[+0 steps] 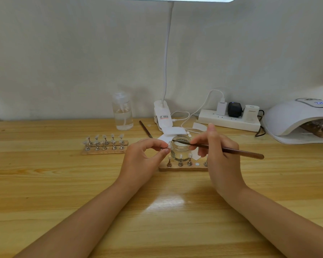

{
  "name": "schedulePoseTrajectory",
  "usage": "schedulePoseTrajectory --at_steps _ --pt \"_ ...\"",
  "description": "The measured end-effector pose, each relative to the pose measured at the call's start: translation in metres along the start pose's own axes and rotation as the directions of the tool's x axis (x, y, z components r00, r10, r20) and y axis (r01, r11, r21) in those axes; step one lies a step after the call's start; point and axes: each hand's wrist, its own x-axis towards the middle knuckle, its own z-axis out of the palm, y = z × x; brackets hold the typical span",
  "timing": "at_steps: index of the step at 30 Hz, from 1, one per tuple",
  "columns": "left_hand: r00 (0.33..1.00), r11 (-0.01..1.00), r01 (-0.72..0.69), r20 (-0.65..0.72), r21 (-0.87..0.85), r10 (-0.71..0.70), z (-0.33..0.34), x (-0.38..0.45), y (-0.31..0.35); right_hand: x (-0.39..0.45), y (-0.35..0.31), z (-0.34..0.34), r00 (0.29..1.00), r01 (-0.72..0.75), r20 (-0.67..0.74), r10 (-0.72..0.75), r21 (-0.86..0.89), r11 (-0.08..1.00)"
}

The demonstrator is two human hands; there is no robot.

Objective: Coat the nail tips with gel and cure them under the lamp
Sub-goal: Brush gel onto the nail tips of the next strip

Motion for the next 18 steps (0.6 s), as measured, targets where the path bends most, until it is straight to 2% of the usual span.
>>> schedulePoseTrajectory --at_steps 3,9,15,18 --pt "1.000 1.000 0.002 0.003 0.005 -0.002 0.0000 0.0000 0.0002 -0.0006 0.0009 0.0019 0.999 -0.025 0.033 0.026 -0.028 0.999" --pt "1.000 1.000 0.008 -0.004 0.008 -0.008 0.0002 0.0000 0.0002 -0.0029 0.0047 0.0012 0.996 0.040 0.080 -0.037 -0.040 0.998" --pt "1.000 1.000 -0.001 0.005 0.001 0.001 0.0001 -0.0005 -0.0002 -0.0010 0.0033 -0.0010 0.998 0.064 0.026 -0.062 -0.052 0.997" --pt "1.000 1.000 -0.012 0.007 -0.007 0.013 -0.0003 -0.0005 -0.0003 0.0007 0.0039 -0.0003 0.994 0.104 0.047 -0.099 -0.128 0.986"
